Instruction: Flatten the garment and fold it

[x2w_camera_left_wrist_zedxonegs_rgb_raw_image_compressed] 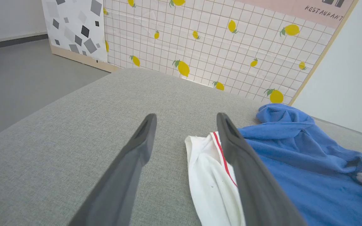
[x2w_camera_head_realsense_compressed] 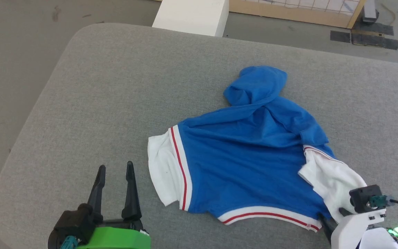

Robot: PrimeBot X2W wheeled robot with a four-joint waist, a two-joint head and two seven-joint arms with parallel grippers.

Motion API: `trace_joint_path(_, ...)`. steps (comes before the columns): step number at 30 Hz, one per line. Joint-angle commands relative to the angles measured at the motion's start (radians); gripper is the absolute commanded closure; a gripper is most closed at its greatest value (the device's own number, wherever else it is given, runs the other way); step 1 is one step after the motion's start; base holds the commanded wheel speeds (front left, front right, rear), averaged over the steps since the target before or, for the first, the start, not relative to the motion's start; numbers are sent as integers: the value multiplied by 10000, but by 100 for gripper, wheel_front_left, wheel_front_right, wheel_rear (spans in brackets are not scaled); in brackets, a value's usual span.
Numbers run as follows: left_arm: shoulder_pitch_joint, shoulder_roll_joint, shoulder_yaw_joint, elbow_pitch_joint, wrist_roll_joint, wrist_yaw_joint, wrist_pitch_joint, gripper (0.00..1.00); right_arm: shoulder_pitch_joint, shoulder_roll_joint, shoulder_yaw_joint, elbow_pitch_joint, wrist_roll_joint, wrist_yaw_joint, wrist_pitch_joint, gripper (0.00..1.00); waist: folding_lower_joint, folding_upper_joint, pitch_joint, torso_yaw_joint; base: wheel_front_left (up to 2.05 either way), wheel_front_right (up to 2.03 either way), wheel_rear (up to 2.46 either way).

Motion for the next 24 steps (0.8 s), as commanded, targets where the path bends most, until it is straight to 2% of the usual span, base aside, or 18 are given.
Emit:
trace_joint_path(1, -201, -35, 13, 15, -62, -28, -37, 0, -252, 108, -70, 14, 43, -13, -199, 100, 0, -1, 18, -5, 0, 0, 0)
trace_joint_path(6, -221, -35, 26, 16, -83, 24, -37, 0, -586, 207, -219, -167, 92, -13, -648, 100, 0, -1, 28, -206, 0, 0, 0)
trace_joint_path(11, -323, -35, 59, 5, -85, 42, -37, 0, -1367, 177, -653, -1097, 377, -13, -965, 100, 0, -1, 25, -682, 0, 0, 0)
trace_joint_path(17, -440, -35, 34, 25, -52, -11, -37, 0, -2422, -140, -2493, -1092, 241, -13, -1024, 100, 0, -1, 209, -888, 0, 0, 0)
trace_joint_path(22, -583, -35, -5, 94, -3, -107, -38, 0, -2890, -624, -4195, 357, -90, -13, -1219, 100, 0, -1, 548, -884, 0, 0, 0)
trace_joint_path(23, -621, -35, -14, 126, 15, -132, -38, 0, -2988, -685, -4421, 794, -151, -13, -1386, 92, 0, -1, 613, -880, 0, 0, 0)
trace_joint_path(24, -654, -35, -16, 144, 31, -148, -38, 0, -3089, -700, -4595, 1159, -201, -13, -1550, 59, 0, -1, 668, -884, 0, 0, 0)
